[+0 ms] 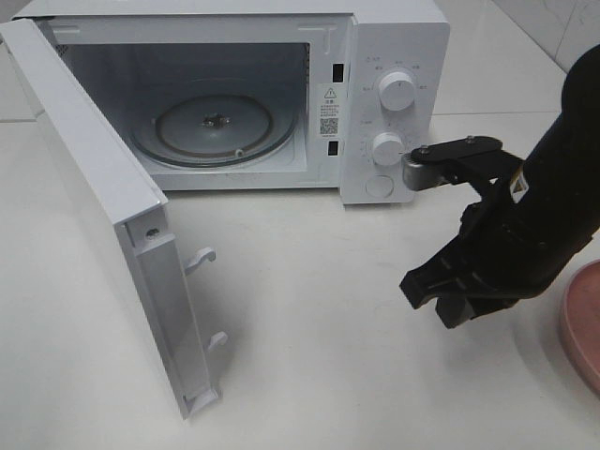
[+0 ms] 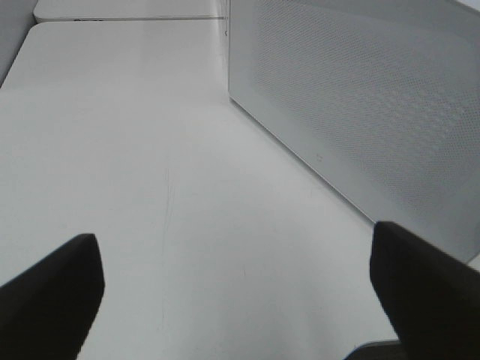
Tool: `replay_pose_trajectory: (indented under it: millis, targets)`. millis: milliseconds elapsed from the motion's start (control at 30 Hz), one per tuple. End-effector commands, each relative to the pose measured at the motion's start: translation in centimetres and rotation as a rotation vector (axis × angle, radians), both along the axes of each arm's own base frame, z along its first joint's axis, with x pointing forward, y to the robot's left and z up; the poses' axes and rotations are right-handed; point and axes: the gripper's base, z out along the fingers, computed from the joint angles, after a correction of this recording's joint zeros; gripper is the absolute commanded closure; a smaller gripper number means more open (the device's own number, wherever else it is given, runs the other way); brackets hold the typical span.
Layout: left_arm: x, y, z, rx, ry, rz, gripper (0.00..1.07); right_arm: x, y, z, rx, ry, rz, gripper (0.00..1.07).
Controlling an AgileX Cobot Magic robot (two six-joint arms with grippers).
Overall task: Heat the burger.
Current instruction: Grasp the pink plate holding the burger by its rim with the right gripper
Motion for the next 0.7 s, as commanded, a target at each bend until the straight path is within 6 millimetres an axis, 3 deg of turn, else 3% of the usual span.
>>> replay_pose_trajectory:
  millis: [33, 67, 100, 200, 567, 700]
  targets:
    - [0.0, -0.1, 0.0, -0.008, -0.004, -0.004, 0.18, 0.4, -1.8, 0.6, -0.051, -0.03, -0.008, 0.41]
    - [0.0, -0.1, 0.0, -0.008, -0.004, -0.004, 0.18, 0.4, -1.8, 0.6, -0.051, -0.03, -0.008, 0.41]
    - [0.0, -0.1, 0.0, -0.008, -0.004, -0.004, 0.18, 0.6, -2.5, 0.8, -0.079, -0.042, -0.008, 0.21]
    - [0.0, -0.1, 0.0, -0.008, -0.004, -0.004, 0.18, 0.8, -3.5, 0.7, -0.113, -0.03, -0.024, 0.05]
    - [0.0, -0.1, 0.0, -0.008, -0.004, -0.004, 0.18, 1.4, -7.4, 0.5, -0.154, 0.023, -0.171, 0.13]
    - [0.0, -0.1, 0.0, -0.008, -0.004, -0.004, 0.18, 0.9, -9.5, -0.9, -0.179, 0.035, -0.228, 0.17]
